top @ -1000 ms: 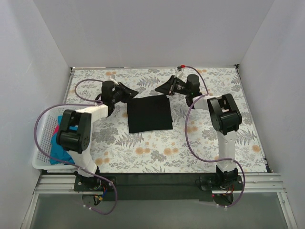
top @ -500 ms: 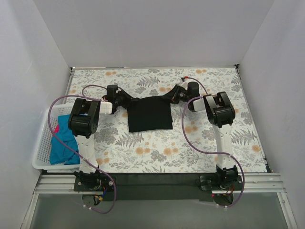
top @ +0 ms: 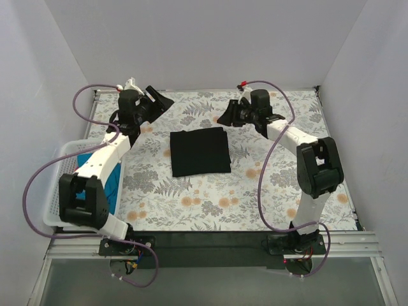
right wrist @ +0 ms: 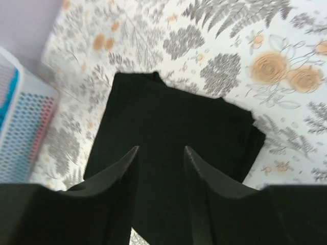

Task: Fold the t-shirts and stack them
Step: Fold the tshirt, then neatly place the folded tshirt to the corner

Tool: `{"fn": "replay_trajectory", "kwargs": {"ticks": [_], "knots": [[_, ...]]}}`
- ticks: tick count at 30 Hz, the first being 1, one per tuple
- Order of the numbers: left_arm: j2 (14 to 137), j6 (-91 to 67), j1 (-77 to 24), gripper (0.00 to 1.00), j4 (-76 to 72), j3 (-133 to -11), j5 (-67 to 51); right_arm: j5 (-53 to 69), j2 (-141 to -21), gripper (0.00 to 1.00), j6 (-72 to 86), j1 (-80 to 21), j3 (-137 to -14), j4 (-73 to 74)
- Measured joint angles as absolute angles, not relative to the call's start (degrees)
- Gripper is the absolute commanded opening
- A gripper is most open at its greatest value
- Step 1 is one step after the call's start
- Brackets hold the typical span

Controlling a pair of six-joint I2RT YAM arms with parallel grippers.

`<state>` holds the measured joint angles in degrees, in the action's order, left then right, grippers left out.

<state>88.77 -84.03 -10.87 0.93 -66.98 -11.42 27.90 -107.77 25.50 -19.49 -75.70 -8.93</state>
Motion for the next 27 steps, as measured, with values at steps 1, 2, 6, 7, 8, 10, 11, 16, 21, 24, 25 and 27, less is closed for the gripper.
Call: {"fn": "replay_trajectory", "kwargs": {"ticks": [1,2,6,7,8,10,11,16,21,24,25,27], "knots": [[86.2,-83.0,-11.1,0.7,2.2,-67.1,-10.3,25.7,-106.3,0.51,22.7,-21.4,-75.7,-6.3],[83.7,-82.0,-11.3,0.73,3.9,-67.1,-9.2,23.3,-105.2,0.54,20.1,-23.7,-75.7,-3.8],[75.4,-78.7,-12.2,0.88,10.5,-64.1,-5.1,15.0,-103.9,0.61,11.9,-34.7,-75.6,4.4],[73.7,-78.0,-12.4,0.9,12.3,-63.0,-3.9,12.8,-103.9,0.63,10.1,-37.8,-75.6,6.2],[72.3,-77.1,-12.5,0.91,13.8,-61.6,-2.9,10.7,-104.0,0.65,8.6,-40.5,-75.6,7.9],[70.1,-75.6,-12.6,0.92,17.1,-58.7,-1.1,7.1,-105.1,0.67,5.9,-46.0,-76.7,11.4],[69.4,-75.0,-12.6,0.92,18.7,-57.4,-0.4,5.5,-106.3,0.66,4.7,-48.5,-78.1,12.9],[66.9,-73.9,-12.6,0.92,26.8,-52.5,3.0,-0.5,-113.3,0.67,0.3,-55.9,-85.2,16.7],[64.5,-75.5,-12.5,0.92,32.6,-49.5,6.8,-3.7,-118.7,0.66,-2.3,-59.0,-90.0,18.6],[64.0,-76.6,-12.1,0.91,34.8,-47.8,8.5,-5.7,-121.4,0.64,-3.2,-60.0,-91.9,19.4],[64.0,-77.0,-12.1,0.91,35.4,-47.4,8.9,-6.3,-122.3,0.64,-3.4,-60.1,-92.3,19.6],[64.1,-77.6,-12.1,0.9,36.6,-47.1,9.2,-7.5,-123.7,0.61,-4.0,-60.4,-92.6,19.5]]}}
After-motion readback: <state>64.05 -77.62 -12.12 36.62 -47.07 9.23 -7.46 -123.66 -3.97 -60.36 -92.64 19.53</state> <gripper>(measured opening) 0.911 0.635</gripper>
